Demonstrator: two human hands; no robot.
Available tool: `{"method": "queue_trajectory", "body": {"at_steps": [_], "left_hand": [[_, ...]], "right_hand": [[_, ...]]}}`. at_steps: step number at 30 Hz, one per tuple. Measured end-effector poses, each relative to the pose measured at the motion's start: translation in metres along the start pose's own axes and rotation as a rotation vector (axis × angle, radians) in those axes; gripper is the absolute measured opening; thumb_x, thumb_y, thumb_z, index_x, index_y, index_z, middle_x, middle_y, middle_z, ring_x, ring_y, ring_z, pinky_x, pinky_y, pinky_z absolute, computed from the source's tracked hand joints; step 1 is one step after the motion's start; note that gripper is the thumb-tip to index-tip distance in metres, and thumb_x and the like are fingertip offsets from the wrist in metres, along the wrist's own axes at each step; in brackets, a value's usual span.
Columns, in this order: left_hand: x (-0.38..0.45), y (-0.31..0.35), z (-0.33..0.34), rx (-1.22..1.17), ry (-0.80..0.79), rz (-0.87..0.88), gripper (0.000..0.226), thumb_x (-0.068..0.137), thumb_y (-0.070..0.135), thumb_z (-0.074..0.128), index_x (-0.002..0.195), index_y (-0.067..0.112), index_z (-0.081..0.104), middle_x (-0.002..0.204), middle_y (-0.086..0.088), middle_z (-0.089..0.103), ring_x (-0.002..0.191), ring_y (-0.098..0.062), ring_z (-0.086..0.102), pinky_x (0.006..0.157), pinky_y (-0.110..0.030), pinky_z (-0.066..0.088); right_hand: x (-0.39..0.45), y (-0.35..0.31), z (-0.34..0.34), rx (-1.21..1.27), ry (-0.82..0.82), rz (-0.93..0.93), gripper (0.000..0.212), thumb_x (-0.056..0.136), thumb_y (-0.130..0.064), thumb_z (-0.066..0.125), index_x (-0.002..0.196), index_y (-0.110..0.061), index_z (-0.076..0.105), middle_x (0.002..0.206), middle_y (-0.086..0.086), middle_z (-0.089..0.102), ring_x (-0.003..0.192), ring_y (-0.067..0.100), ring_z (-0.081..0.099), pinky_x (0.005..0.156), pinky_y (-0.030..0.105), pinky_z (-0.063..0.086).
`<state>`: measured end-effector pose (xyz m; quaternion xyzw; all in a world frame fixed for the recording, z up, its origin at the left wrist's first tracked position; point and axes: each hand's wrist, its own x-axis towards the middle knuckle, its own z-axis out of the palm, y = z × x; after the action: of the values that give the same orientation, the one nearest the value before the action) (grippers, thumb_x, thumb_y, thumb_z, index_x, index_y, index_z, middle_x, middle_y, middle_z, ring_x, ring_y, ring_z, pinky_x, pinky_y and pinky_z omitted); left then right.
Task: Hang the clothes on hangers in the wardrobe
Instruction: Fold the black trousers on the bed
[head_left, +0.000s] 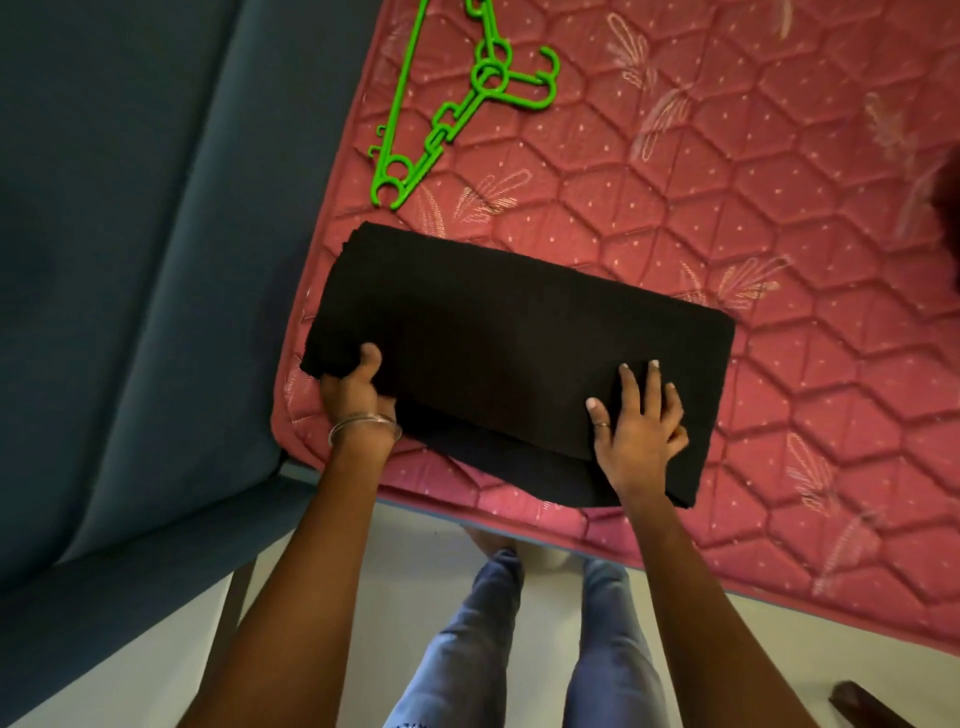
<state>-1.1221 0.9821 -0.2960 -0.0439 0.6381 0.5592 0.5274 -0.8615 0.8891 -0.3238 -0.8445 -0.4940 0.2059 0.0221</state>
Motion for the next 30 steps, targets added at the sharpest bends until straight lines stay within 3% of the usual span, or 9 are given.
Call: {"method": "queue_trajectory", "body": {"at_steps": [7, 12, 16, 17, 19, 21, 23, 27, 30], "left_hand": [[0.025, 0.003, -0.036, 0.327, 0.09, -0.034, 0.045, 0.084, -0.001, 0.063, 0.119, 0.027, 0.058, 0.122, 0.001, 0.061, 0.11, -0.025, 0.057, 0.085, -0.046, 0.05], [0.02, 0.014, -0.017, 0.569, 0.21, 0.235, 0.06, 0.077, -0.009, 0.063, 0.133, 0.009, 0.05, 0.123, -0.011, 0.059, 0.105, -0.027, 0.061, 0.082, -0.031, 0.053], [-0.009, 0.001, 0.006, 1.269, 0.535, 0.564, 0.087, 0.072, 0.002, 0.062, 0.148, 0.019, 0.023, 0.145, -0.014, 0.034, 0.123, -0.035, 0.043, 0.1, -0.046, 0.038], [-0.017, -0.007, 0.01, 1.467, 0.43, 0.75, 0.088, 0.074, 0.01, 0.065, 0.148, 0.022, 0.021, 0.149, -0.014, 0.029, 0.129, -0.035, 0.038, 0.101, -0.05, 0.034], [-0.027, -0.031, 0.013, 1.821, -0.088, 0.987, 0.08, 0.082, 0.03, 0.065, 0.149, 0.03, 0.021, 0.156, -0.009, 0.019, 0.139, -0.035, 0.024, 0.106, -0.056, 0.026], [-0.018, -0.051, 0.008, 2.056, -0.426, 0.863, 0.072, 0.088, 0.048, 0.053, 0.148, 0.044, 0.012, 0.16, 0.001, -0.002, 0.145, -0.035, 0.002, 0.109, -0.065, 0.013], [-0.002, -0.059, 0.001, 2.127, -0.478, 0.684, 0.071, 0.09, 0.061, 0.038, 0.144, 0.052, -0.006, 0.156, 0.011, -0.022, 0.143, -0.033, -0.019, 0.108, -0.071, 0.0], [0.014, -0.06, -0.001, 2.154, -0.49, 0.663, 0.072, 0.085, 0.072, 0.027, 0.139, 0.056, -0.018, 0.15, 0.017, -0.034, 0.139, -0.031, -0.031, 0.1, -0.073, -0.011], [0.013, -0.06, 0.001, 2.15, -0.501, 0.618, 0.071, 0.084, 0.074, 0.024, 0.137, 0.057, -0.021, 0.147, 0.019, -0.039, 0.138, -0.03, -0.034, 0.099, -0.072, -0.013]], "right_hand": [[-0.004, 0.011, 0.005, -0.137, -0.119, 0.066, 0.074, 0.087, -0.074, 0.026, 0.15, -0.035, 0.027, 0.161, 0.008, 0.008, 0.143, 0.042, 0.009, 0.1, 0.07, 0.022], [0.007, -0.008, 0.001, -0.161, -0.066, -0.119, 0.073, 0.088, -0.067, 0.025, 0.146, -0.026, 0.036, 0.159, 0.011, 0.017, 0.142, 0.044, 0.016, 0.101, 0.065, 0.026], [0.015, -0.023, 0.008, -0.197, -0.118, -0.315, 0.069, 0.089, -0.065, 0.026, 0.149, -0.031, 0.031, 0.16, 0.006, 0.015, 0.145, 0.043, 0.01, 0.105, 0.064, 0.023], [0.015, -0.023, 0.011, -0.216, -0.139, -0.368, 0.068, 0.09, -0.065, 0.026, 0.15, -0.033, 0.028, 0.161, 0.004, 0.014, 0.145, 0.042, 0.008, 0.107, 0.065, 0.021], [0.013, -0.016, 0.013, -0.247, -0.188, -0.474, 0.065, 0.091, -0.065, 0.025, 0.15, -0.039, 0.022, 0.161, -0.002, 0.011, 0.146, 0.039, 0.005, 0.108, 0.067, 0.019], [0.016, 0.006, 0.013, -0.286, -0.202, -0.492, 0.063, 0.089, -0.068, 0.023, 0.148, -0.047, 0.018, 0.161, -0.008, 0.01, 0.147, 0.036, 0.005, 0.107, 0.069, 0.018], [0.019, 0.041, 0.005, -0.285, -0.18, -0.314, 0.061, 0.089, -0.07, 0.024, 0.147, -0.053, 0.011, 0.16, -0.014, 0.006, 0.147, 0.035, 0.003, 0.105, 0.07, 0.014], [0.026, 0.098, -0.015, -0.053, -0.215, 0.338, 0.067, 0.093, -0.066, 0.02, 0.151, -0.042, -0.002, 0.161, -0.008, -0.008, 0.145, 0.04, -0.011, 0.107, 0.072, 0.005], [0.019, 0.073, -0.019, -0.061, -0.014, 0.346, 0.074, 0.095, -0.062, 0.024, 0.154, -0.02, 0.011, 0.16, 0.016, 0.006, 0.146, 0.041, 0.002, 0.107, 0.069, 0.018]]}}
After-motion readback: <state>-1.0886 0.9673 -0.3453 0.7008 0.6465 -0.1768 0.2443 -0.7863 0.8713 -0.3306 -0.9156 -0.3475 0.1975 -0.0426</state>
